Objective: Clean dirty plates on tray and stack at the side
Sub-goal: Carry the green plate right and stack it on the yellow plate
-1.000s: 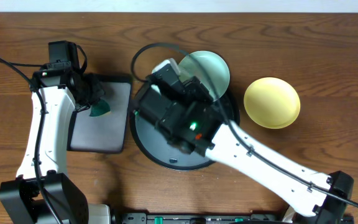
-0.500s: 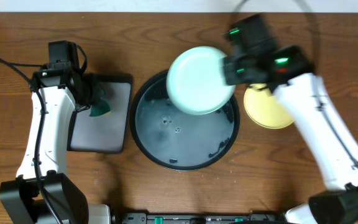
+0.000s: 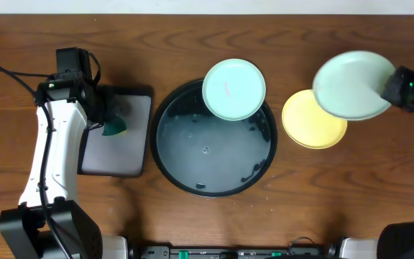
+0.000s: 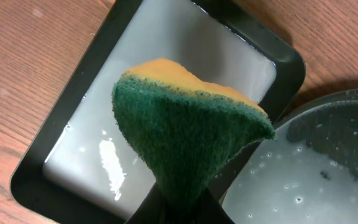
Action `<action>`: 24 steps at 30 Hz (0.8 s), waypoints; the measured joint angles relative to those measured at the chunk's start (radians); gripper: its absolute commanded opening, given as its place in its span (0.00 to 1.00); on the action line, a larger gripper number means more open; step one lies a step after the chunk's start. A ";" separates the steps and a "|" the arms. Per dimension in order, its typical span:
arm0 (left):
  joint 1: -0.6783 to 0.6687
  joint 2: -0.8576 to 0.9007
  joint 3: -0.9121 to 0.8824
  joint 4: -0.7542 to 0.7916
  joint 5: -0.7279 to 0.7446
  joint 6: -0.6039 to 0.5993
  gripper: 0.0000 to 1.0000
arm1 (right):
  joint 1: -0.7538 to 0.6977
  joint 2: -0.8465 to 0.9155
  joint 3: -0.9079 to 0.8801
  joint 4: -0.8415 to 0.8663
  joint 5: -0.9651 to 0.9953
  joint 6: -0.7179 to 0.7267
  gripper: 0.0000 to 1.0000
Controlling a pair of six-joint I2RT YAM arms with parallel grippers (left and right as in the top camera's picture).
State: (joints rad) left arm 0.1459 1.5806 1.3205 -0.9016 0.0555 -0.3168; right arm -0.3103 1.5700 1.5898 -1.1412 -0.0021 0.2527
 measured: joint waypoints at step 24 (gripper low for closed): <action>0.000 0.000 0.000 0.000 -0.003 0.000 0.08 | 0.050 0.009 -0.576 0.508 -0.152 0.007 0.28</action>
State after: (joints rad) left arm 0.1459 1.5806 1.3205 -0.9020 0.0521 -0.3164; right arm -0.2604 1.5791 1.0138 -0.6334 -0.1543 0.2600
